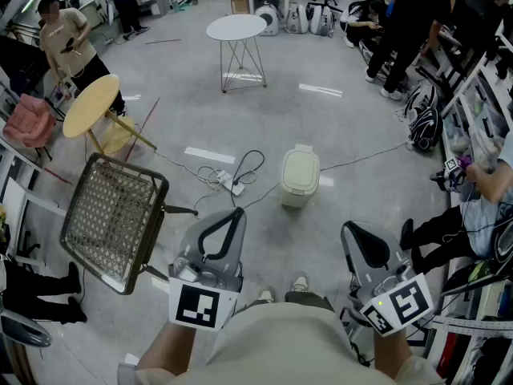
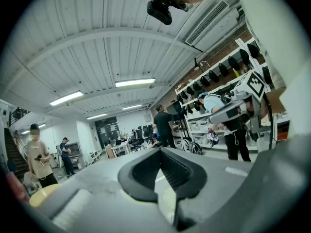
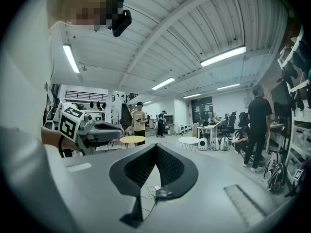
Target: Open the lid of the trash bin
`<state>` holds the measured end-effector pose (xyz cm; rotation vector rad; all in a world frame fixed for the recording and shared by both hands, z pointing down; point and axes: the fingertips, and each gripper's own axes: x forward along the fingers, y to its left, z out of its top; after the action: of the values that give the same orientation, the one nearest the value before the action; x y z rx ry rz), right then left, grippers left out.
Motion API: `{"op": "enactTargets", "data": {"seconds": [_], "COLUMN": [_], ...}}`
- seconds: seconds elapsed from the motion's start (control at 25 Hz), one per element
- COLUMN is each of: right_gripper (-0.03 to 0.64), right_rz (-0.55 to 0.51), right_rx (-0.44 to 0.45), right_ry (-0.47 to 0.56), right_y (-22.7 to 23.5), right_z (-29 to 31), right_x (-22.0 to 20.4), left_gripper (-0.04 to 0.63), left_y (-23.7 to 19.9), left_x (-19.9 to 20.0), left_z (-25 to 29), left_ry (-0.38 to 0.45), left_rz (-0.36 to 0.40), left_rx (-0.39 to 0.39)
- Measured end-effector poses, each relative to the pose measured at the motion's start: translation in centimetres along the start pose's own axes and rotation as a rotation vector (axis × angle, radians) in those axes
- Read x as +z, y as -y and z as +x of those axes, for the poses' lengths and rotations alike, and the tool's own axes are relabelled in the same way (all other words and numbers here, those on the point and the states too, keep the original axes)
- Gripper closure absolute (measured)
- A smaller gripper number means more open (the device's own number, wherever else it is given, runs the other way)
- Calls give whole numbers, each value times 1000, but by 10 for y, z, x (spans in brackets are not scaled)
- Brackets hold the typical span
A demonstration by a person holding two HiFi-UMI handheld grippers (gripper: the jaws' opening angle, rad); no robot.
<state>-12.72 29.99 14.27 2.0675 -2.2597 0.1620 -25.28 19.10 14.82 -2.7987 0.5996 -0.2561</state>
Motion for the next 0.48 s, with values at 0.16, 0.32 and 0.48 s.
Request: {"op": "enactTargets", "data": {"seconds": [0.16,0.32,0.48], "right_gripper": [614,614,614], "right_rz": [6,36,52], "right_rx": [22,52,82], "right_ry": [-11,-16,-28], "right_y": [-1,-1,3], "right_z": [2,9,14], "right_x": [-3,-9,-17], "left_gripper": [594,594,594], "left_y": [0,1,4], "left_x": [-5,-15,-23], "left_z": [-2,-5,-7], "left_ry": [-24,-56,-68], "left_rz": [-25,-41,-31], "left_rx": [24,47,72]}}
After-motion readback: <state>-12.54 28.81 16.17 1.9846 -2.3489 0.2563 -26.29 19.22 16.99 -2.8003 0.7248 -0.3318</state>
